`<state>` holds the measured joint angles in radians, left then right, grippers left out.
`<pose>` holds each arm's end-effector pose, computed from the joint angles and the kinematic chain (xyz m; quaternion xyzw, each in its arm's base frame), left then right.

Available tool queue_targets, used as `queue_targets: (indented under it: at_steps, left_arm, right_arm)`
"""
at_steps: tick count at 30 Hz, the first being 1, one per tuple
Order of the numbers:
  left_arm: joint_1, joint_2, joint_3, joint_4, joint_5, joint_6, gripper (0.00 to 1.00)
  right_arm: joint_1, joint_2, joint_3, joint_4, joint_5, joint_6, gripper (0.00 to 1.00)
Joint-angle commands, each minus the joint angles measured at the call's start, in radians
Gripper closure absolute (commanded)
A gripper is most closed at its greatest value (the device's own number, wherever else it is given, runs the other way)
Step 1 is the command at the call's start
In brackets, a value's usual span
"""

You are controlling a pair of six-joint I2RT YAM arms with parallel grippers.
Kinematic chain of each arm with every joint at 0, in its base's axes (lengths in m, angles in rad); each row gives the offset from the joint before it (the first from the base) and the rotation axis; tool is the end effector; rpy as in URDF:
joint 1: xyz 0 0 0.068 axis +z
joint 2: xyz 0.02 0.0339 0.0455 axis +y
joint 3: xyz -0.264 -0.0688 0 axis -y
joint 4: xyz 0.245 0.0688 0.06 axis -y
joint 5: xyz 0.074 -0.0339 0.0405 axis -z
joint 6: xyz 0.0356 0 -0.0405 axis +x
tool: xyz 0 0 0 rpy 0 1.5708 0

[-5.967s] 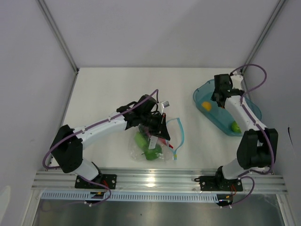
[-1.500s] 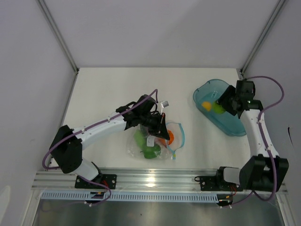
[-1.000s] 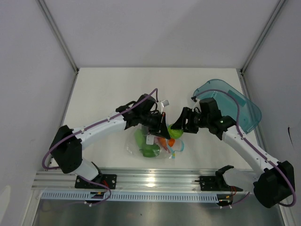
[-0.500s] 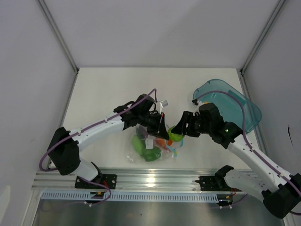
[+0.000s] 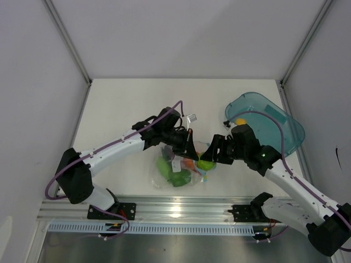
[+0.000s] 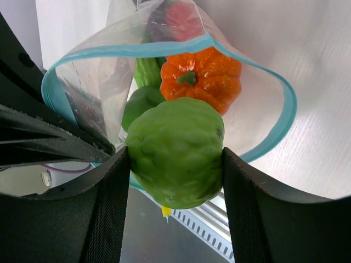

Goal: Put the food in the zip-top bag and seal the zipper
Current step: Place the fake fruit in the zipper food storage bag.

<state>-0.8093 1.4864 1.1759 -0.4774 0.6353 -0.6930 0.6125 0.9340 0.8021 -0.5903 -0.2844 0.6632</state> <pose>0.2067 -0.2475 0.2861 0.1700 0.8697 -0.4584 0.0679 0.1538 0.1203 0.2815 -0.0355 0.9033 0.3464 0.2505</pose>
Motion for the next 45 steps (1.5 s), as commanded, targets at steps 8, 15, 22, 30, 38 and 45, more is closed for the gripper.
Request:
queue_targets:
  at_steps: [8,15,22,30,38,45]
  left_arm:
    - [-0.011,-0.015,0.057,0.053,0.049,-0.045,0.99]
    - [-0.013,-0.031,0.041,0.056,0.052,-0.043,0.99]
    - [-0.011,-0.023,0.045,0.063,0.063,-0.036,0.99]
    - [-0.010,-0.038,0.050,0.060,0.067,-0.034,0.99]
    - [-0.007,-0.110,0.071,0.028,0.049,-0.034,0.99]
    - [-0.007,-0.118,0.076,0.017,0.046,-0.037,0.99]
  right_arm:
    - [0.012,0.170,-0.010,0.270,-0.052,0.136,0.81]
    - [0.015,0.169,-0.009,0.238,-0.007,0.130,0.33]
    - [-0.002,0.114,0.019,0.170,0.007,0.108,0.18]
    - [-0.003,0.074,0.028,0.127,-0.001,0.115,0.17]
    - [-0.020,0.019,0.149,-0.034,0.070,0.059,0.17]
    - [-0.144,0.023,0.342,-0.157,0.059,-0.046,0.19]
